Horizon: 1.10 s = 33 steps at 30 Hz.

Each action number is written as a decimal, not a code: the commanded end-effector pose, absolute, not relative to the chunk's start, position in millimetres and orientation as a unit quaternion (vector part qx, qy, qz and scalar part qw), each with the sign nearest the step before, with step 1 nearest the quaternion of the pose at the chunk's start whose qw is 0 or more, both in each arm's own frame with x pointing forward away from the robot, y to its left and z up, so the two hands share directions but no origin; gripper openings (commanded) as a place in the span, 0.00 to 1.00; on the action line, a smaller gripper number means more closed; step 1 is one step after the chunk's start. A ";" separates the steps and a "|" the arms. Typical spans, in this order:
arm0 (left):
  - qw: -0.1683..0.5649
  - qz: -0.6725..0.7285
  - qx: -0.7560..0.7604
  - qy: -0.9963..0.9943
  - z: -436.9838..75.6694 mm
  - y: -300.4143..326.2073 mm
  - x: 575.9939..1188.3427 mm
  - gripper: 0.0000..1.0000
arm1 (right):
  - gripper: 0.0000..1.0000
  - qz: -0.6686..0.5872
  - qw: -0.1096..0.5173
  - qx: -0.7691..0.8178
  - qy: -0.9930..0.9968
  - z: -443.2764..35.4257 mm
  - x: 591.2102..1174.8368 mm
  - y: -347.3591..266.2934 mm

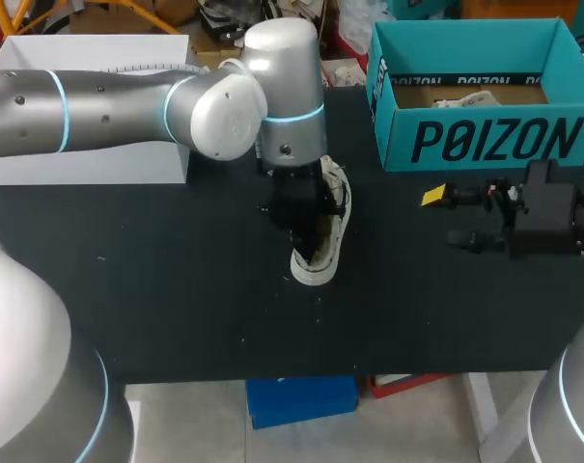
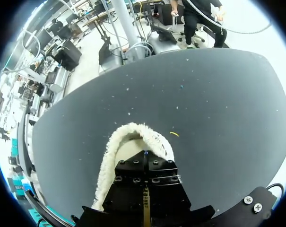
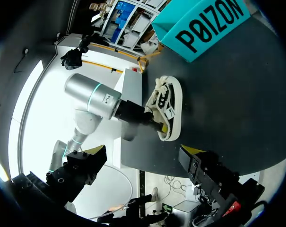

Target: Take the shoe out of the shoebox, open the shoe tongue, remove and reinsert the insole, then place the shoe into the shoebox

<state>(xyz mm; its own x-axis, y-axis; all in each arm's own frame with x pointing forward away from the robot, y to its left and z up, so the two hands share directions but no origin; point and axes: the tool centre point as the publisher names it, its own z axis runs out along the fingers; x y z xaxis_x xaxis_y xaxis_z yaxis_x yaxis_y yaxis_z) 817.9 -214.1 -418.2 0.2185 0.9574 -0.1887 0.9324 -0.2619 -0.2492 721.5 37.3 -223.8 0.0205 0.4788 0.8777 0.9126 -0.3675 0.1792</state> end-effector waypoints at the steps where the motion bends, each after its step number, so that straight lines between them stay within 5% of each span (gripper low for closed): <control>1: 0.043 0.151 -0.778 -0.608 -433.9 -218.9 816.5 0.00 | 1.00 -0.475 0.228 -0.677 -0.514 -223.4 721.4 37.3; 19: 0.000 0.253 -0.744 -0.618 -375.1 -205.0 807.0 0.00 | 1.00 -0.475 0.228 -0.677 -0.514 -223.4 721.4 37.3; 33: -0.149 0.294 -0.631 -0.702 -302.0 -141.7 819.3 0.00 | 1.00 -0.475 0.228 -0.677 -0.514 -223.4 721.4 37.3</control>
<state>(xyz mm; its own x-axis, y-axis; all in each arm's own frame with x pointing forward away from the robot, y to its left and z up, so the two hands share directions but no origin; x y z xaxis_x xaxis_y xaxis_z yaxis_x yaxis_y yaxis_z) 837.5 -173.3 -323.8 -0.1095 0.8708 -0.4793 0.9494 -0.0511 -0.3097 721.5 37.3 -223.8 0.0205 0.4788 0.8777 0.9126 -0.3675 0.1792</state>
